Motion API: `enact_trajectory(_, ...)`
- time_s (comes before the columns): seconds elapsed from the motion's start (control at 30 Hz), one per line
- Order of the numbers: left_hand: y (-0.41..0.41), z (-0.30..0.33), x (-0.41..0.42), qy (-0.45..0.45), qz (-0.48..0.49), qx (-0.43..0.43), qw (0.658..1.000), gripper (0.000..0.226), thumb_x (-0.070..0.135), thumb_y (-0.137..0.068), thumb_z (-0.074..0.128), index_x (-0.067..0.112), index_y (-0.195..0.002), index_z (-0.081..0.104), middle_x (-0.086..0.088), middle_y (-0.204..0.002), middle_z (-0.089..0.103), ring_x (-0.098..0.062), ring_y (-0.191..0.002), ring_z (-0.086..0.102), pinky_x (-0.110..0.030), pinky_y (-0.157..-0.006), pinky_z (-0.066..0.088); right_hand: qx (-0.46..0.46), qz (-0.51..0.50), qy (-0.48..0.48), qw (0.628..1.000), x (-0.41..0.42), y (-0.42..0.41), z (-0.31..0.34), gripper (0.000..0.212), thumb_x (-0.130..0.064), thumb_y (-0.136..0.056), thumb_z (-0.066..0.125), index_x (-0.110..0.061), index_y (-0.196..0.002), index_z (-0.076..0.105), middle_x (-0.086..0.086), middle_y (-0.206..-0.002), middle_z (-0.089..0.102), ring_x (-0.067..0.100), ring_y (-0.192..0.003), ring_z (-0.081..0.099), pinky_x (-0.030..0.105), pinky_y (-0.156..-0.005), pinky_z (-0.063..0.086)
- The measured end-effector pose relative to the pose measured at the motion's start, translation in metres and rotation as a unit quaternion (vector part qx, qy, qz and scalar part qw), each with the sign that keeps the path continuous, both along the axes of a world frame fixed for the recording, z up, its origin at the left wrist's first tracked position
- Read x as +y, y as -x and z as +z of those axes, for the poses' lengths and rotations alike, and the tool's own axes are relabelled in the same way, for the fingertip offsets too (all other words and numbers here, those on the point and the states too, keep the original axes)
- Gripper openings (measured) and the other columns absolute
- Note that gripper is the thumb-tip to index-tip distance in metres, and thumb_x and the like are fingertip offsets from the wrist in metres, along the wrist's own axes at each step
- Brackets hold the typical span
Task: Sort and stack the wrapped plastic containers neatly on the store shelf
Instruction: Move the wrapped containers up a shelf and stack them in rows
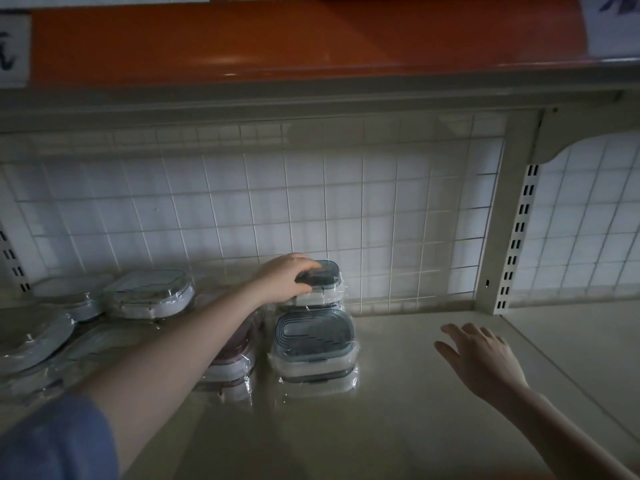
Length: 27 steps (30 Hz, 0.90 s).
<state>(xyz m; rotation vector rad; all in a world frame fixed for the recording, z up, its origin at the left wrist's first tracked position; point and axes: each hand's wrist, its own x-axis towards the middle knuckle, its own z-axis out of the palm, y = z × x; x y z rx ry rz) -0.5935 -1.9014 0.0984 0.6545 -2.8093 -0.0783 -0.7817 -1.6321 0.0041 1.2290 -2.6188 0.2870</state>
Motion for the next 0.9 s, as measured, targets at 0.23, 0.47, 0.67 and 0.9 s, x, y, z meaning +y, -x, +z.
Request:
enact_trajectory(0.23, -0.029, -0.007, 0.046, 0.066, 0.078, 0.096, 0.99, 0.048, 0.034, -0.092, 0.057, 0.019, -0.136, 0.048, 0.002, -0.139, 0.049, -0.017, -0.127, 0.044, -0.032, -0.102, 0.037, 0.014, 0.009, 0.024, 1.0, 0.017, -0.012, 0.004, 0.043, -0.049, -0.095, 0.039, -0.026, -0.13, 0.049, 0.002, -0.121, 0.057, 0.021, -0.112, 0.052, 0.032, -0.091, 0.038)
enact_trajectory(0.47, -0.064, -0.024, 0.091, 0.089, 0.128, 0.126, 0.98, 0.049, 0.04, -0.092, 0.054, 0.015, -0.135, 0.049, -0.002, -0.134, 0.052, -0.02, -0.124, 0.046, -0.033, -0.1, 0.036, 0.006, 0.026, 0.045, 0.999, 0.04, -0.034, -0.001, 0.045, -0.047, -0.094, 0.043, -0.022, -0.131, 0.051, 0.005, -0.124, 0.054, 0.025, -0.115, 0.05, 0.034, -0.092, 0.038)
enact_trajectory(0.67, -0.096, -0.038, 0.127, 0.089, 0.147, 0.133, 0.976, 0.051, 0.042, -0.093, 0.051, 0.015, -0.136, 0.047, -0.003, -0.136, 0.05, -0.022, -0.127, 0.043, -0.034, -0.104, 0.036, 0.003, 0.022, 0.046, 0.999, 0.068, -0.062, -0.003, 0.044, -0.047, -0.094, 0.043, -0.022, -0.129, 0.051, 0.006, -0.123, 0.053, 0.026, -0.114, 0.05, 0.034, -0.091, 0.038)
enact_trajectory(0.9, -0.144, -0.057, 0.174, 0.063, 0.15, 0.167, 0.972, 0.049, 0.043, -0.093, 0.051, 0.014, -0.132, 0.05, -0.003, -0.133, 0.051, -0.022, -0.125, 0.045, -0.034, -0.1, 0.038, 0.006, -0.007, 0.051, 0.999, 0.114, -0.106, -0.013, 0.044, -0.046, -0.094, 0.043, -0.021, -0.129, 0.049, 0.007, -0.119, 0.055, 0.026, -0.11, 0.052, 0.035, -0.089, 0.039)
